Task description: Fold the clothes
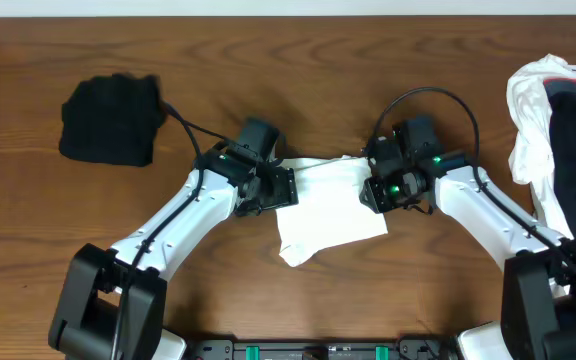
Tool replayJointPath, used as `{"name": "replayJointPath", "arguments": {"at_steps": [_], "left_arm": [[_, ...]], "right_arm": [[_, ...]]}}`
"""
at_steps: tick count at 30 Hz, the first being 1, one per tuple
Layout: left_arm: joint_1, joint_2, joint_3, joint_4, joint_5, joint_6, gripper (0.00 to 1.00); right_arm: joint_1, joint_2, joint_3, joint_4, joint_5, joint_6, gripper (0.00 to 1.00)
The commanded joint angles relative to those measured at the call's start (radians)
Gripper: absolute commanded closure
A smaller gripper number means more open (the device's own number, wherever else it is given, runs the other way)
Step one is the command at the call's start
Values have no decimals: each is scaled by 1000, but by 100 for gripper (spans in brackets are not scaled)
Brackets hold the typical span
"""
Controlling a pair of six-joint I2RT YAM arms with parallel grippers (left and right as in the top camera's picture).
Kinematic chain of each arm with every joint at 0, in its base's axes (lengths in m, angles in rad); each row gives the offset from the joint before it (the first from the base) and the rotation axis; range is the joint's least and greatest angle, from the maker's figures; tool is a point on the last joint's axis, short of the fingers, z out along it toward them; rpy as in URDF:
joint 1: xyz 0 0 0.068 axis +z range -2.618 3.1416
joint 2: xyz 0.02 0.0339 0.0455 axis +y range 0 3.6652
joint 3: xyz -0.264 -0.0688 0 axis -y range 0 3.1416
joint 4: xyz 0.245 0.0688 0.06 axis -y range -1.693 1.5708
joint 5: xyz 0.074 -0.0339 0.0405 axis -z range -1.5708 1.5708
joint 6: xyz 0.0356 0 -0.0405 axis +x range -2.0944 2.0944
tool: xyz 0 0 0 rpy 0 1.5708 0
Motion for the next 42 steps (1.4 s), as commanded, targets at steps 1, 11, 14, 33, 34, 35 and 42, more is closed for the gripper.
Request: {"name": "replayJointPath", "arguments": {"at_steps": [1,11,14,33,34,35,42], "left_arm": [[0,5,-9,0,26,18,22],[0,52,-20,5,14,18,21],[0,90,-21,9,14,18,21],[-22,169,-21,54,75,0,18],[-22,169,-21,55,75,0,17],[-22,169,-21,58,75,0,17],[-22,169,-21,61,125,34,15]], "right_arm": [[16,-47,51,-20,-56,-12,76],[74,-61,55,26,-69,-11,82],[74,-58,53,35,-41,-11,86],[93,116,50,74,-29,-38,97],[98,126,50,77,-29,-38,97],[103,134,50,79,-29,-38,97],[134,163,50,105,-29,-37,98]]}}
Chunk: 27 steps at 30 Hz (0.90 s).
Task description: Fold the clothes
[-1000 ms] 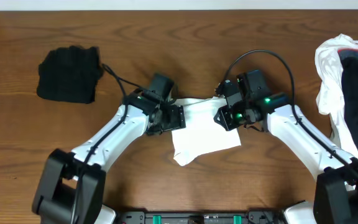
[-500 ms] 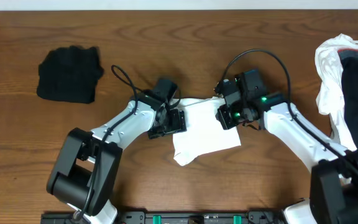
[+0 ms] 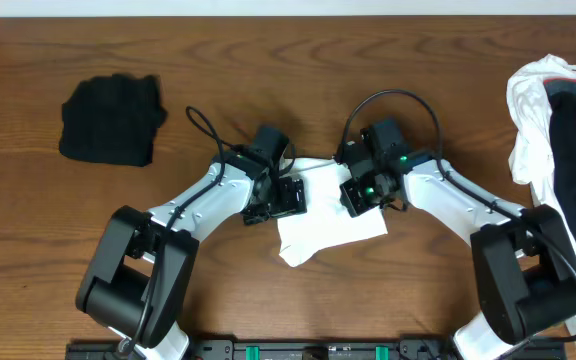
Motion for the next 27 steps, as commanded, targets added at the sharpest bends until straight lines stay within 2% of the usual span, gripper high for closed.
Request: {"name": "replayJointPath", "arguments": {"at_steps": [1,5,11,17,22,27], "left_arm": [[-3,11,-10,1,42,37,13],[-3,11,-11,1,39,55,9],[-10,11,-12,5,16,54,9],[-45,11,-38,75,5,40,9],[-71,11,-50,80,-102,-18,9],[-72,13,-51,80,-135,-33,9]], "right_arm": [[23,23,8,16,-8,-14,98],[33,23,8,26,-8,-13,98],[37,23,8,26,-8,-11,98],[37,23,8,23,-7,-11,98],[37,23,8,19,-8,-11,98],[37,23,8,10,-7,-11,99]]}}
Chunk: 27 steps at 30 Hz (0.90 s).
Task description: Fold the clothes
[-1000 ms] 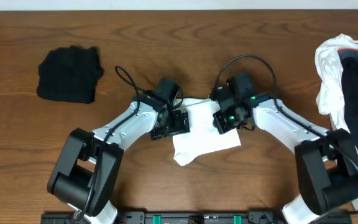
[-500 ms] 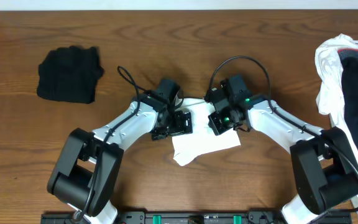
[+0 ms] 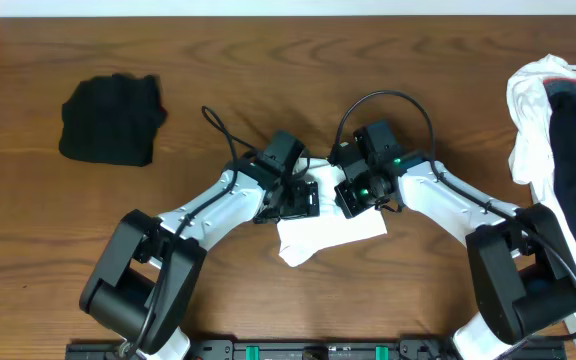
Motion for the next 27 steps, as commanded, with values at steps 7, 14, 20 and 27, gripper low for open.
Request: {"name": "replayJointPath", "arguments": {"at_steps": [7,14,20,27], "left_arm": [[-1,55,-36,1,-92,-52,14],[-12,132,-36,17,-88,-77,18],[-34,147,-36,16,-88,-77,27],[-71,147,-36,14,-89,-77,42]], "right_arm": [[12,17,8,-10,-8,-11,99],[11,17,8,-10,-8,-11,97],[11,17,8,-10,-7,-11,97],[11,17,8,-10,-7,-11,97]]}}
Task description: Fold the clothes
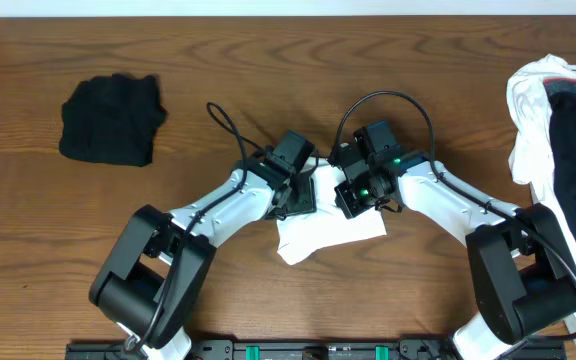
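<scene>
A white garment (333,238) lies crumpled at the table's middle front. Only its lower part shows, plus a thin strip between the two wrists. My left gripper (303,193) sits on the cloth's upper left. My right gripper (352,194) sits on its upper right, a short gap away. Both point down into the fabric. The wrist bodies hide the fingers, so their state does not show. A folded black garment (111,120) rests at the far left.
A pile of white and dark clothes (558,115) lies at the right edge of the wooden table (268,60). Cables loop above both wrists.
My left gripper has shifted slightly right and turned, narrowing the gap to the right gripper. The right gripper and the visible lower cloth look unchanged.
At first my grippers stood at the left and right sides of the white garment, with its upper part spread between them. At each later moment they were closer together, and less cloth showed between them. Now they nearly meet over it.
</scene>
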Tool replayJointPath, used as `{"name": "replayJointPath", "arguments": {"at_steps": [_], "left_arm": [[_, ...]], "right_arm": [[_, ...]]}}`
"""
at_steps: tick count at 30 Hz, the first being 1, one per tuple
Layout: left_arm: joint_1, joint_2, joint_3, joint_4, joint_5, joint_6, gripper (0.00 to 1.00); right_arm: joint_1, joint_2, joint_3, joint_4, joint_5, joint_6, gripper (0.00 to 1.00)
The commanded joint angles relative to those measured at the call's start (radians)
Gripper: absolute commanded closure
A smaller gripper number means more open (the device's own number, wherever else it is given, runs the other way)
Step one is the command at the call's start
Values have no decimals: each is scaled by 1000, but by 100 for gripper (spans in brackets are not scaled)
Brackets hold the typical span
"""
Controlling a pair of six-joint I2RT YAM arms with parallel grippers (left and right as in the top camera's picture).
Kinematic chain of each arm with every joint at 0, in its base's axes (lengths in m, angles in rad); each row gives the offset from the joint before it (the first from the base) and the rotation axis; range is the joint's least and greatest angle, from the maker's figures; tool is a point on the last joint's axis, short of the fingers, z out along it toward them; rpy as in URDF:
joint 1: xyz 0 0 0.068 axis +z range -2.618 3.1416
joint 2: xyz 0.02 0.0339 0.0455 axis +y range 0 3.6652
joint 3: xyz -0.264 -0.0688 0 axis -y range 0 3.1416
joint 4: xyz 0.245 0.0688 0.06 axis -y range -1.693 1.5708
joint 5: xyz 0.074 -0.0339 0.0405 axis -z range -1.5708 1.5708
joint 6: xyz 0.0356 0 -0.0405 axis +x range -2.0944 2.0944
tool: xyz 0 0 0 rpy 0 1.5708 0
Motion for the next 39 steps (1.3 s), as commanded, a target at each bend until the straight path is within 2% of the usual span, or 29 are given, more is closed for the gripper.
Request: {"name": "replayJointPath", "arguments": {"at_steps": [1,9,14,18,23,24,25,26,28,29,31,39], "left_arm": [[-35,105,-62,-13,14,-3,46],[-53,105,-62,-35,14,5,73],[-52,101,-59,-35,14,31,94],[-52,88,-56,-35,14,99,94],[-52,40,-41,-39,14,113,94],[-52,25,-36,-39,14,131,94],[-52,6,-32,-39,14,148,94],[-52,-10,-29,-37,13,157,94],[-50,-50,-22,-35,2,163,94],[-50,-67,-19,-33,-4,162,94],[-50,-106,-15,-23,-17,162,94],[-21,-250,-14,42,-42,159,94]], "right_arm": [[11,17,8,-5,-7,-10,97],[-6,8,13,-2,4,-3,98],[-39,-47,32,-5,3,-3,99],[-80,-149,38,-5,4,-3,97],[-169,-294,38,-38,5,-3,91],[-191,-320,38,-50,5,-3,88],[-212,-343,38,-62,5,-3,81],[-230,-360,38,-73,5,-4,69],[-269,-389,38,-97,18,-4,56],[-286,-398,38,-108,33,-4,46],[-312,-402,38,-129,66,-4,1],[-337,-399,37,-152,105,-4,1]]}}
